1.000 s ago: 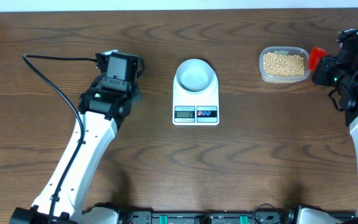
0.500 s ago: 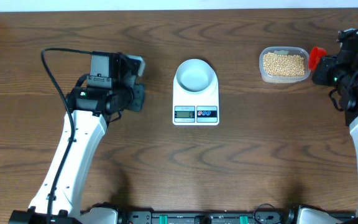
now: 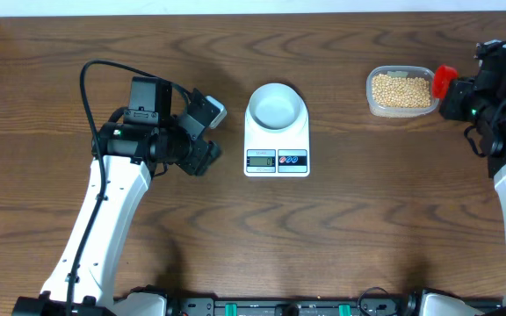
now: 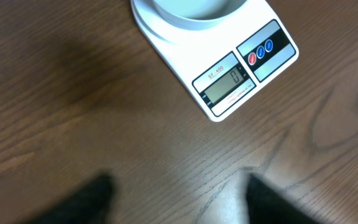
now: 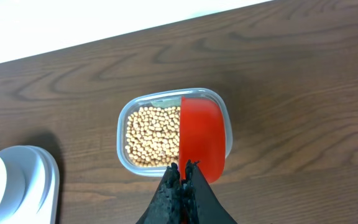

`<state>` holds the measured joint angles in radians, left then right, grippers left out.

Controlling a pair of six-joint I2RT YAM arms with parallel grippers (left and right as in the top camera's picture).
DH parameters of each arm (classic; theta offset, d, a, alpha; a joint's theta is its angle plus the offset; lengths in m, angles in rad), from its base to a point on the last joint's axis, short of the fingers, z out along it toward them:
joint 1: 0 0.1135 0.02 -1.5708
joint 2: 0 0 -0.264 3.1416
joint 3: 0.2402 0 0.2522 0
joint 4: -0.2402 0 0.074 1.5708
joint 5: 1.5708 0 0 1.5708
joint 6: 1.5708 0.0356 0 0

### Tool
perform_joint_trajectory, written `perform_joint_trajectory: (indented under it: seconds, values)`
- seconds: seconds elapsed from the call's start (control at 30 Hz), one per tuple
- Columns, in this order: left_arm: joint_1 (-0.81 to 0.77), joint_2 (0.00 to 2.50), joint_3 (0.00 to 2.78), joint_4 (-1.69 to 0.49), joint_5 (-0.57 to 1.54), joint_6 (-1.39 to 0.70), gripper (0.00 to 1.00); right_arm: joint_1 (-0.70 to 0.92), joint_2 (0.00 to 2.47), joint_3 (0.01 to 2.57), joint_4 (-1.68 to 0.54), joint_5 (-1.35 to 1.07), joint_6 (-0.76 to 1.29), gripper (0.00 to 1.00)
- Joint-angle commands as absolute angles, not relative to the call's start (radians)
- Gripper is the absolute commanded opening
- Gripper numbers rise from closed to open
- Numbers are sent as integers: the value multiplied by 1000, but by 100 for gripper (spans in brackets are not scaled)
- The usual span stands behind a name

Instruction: Scoop item into bowl and weigh 50g on scale

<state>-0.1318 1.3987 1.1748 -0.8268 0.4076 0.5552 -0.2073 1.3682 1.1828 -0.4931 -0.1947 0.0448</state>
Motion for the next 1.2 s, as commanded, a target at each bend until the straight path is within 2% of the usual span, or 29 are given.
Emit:
perform_joint_trajectory:
  seconds: [0.0,0.53,0.7,1.17]
  values:
    - [-128,1390,1172,-828,426,587,89,-204,1373,1201,-493,-217,56,1]
    - [-128,1390,1173,-794,443,588,89,-204,1373,1201,-495,-217,59,1]
    - [-127,1390,1172,-794,598,720,89,-204,1373,1201,-495,-217,59,1]
    - [-127,1390,1172,-762,591,813,89,-203,1373,1201,-502,-217,67,1]
